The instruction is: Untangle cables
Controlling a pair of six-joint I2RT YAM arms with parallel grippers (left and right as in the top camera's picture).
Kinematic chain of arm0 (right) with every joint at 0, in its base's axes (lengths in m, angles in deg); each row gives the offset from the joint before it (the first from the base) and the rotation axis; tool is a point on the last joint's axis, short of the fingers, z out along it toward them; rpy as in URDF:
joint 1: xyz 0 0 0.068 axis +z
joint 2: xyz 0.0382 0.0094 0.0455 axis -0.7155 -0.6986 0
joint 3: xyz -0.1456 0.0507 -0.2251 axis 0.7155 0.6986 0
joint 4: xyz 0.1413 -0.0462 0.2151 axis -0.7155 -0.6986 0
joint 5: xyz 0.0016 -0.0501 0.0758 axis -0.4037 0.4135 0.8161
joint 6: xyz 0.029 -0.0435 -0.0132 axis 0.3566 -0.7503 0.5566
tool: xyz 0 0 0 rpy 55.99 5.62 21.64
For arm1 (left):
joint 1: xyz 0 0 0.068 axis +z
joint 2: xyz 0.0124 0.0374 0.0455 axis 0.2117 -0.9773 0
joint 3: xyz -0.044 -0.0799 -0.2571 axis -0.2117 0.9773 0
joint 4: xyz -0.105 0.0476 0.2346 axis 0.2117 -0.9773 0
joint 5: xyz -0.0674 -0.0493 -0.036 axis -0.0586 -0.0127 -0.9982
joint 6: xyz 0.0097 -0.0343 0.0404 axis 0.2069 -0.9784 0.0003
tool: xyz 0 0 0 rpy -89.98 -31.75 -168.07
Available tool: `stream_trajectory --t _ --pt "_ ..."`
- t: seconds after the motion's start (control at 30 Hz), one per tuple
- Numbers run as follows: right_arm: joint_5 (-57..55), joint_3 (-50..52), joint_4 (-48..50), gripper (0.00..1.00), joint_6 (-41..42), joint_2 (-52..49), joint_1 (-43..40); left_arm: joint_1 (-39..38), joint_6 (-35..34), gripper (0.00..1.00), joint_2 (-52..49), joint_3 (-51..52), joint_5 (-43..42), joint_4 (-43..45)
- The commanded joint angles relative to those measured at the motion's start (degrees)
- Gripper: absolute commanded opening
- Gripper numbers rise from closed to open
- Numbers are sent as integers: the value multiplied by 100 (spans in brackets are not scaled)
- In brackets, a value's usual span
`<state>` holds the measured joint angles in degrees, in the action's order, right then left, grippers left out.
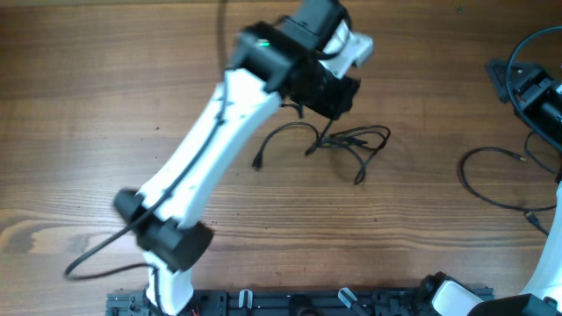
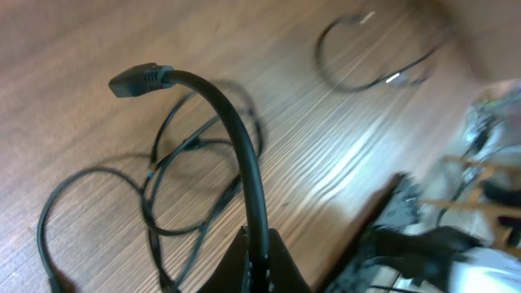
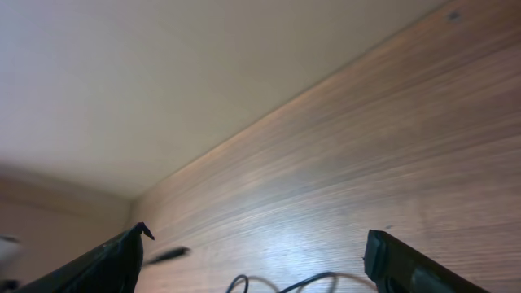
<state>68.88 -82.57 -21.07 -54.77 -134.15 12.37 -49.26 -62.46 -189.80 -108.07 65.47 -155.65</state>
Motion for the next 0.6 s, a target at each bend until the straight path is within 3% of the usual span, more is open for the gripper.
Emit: stream_trajectory --t 0.0,0.17,0.3,0.43,0.57 --pt "616 -13 -20 86 -111 -52 319 356 -299 4 293 -90 -973 160" --pt "627 -11 -212 86 -483 -50 1165 1139 -1687 4 452 -90 -2092 1193" --pt "612 -13 -306 86 -944 -50 1961 1799 -3206 4 483 -90 -3755 2870" --pt "452 -11 -321 89 -1615 -52 2616 1978 -5340 4 483 -90 -4118 4647" --pt "-133 -11 -326 91 -1788 -52 3038 1952 -6478 4 490 -90 -4135 5895"
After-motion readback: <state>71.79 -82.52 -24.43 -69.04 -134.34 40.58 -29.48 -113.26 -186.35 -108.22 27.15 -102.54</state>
